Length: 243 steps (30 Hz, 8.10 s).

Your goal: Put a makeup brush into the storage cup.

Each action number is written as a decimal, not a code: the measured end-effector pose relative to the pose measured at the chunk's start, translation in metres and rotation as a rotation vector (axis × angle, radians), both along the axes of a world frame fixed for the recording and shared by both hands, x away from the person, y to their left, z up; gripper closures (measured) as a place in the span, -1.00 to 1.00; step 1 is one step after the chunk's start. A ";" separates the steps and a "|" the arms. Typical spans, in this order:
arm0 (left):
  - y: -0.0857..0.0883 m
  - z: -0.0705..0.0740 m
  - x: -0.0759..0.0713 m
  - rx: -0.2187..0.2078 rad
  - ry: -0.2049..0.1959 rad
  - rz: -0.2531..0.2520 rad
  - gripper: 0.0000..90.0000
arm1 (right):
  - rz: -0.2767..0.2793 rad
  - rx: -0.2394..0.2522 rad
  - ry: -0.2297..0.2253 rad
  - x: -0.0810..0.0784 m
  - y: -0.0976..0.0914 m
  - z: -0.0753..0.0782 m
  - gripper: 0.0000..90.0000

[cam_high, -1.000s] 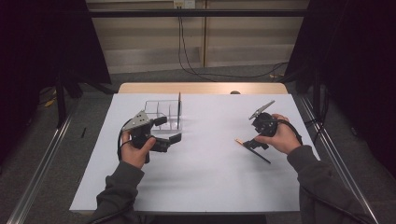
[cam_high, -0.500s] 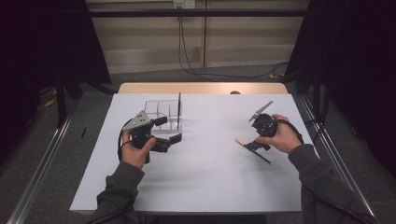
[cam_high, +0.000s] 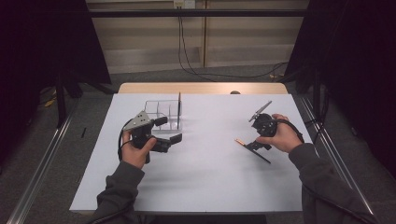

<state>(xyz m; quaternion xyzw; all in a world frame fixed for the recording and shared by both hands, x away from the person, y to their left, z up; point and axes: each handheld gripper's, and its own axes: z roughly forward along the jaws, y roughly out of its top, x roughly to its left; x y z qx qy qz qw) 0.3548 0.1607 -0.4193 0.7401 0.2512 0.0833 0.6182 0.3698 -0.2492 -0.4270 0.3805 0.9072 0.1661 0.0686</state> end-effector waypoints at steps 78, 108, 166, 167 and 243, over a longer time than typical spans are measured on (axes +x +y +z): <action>-0.001 -0.002 0.002 0.008 0.004 -0.006 -0.96 | 0.125 -0.084 0.058 0.017 0.027 -0.023 0.56; -0.005 0.001 0.001 0.023 -0.009 -0.011 -0.96 | 0.064 -0.062 0.079 -0.011 -0.006 -0.016 0.57; -0.009 -0.002 0.000 0.029 -0.003 -0.012 -0.96 | -0.014 -0.013 0.111 -0.020 -0.023 -0.024 0.88; -0.008 -0.002 0.000 0.030 -0.003 -0.015 -0.96 | -0.012 -0.012 0.115 -0.021 -0.023 -0.023 0.88; -0.106 -0.013 0.023 -0.153 0.152 -0.063 -0.70 | -0.046 0.526 -0.292 -0.052 -0.015 0.013 0.88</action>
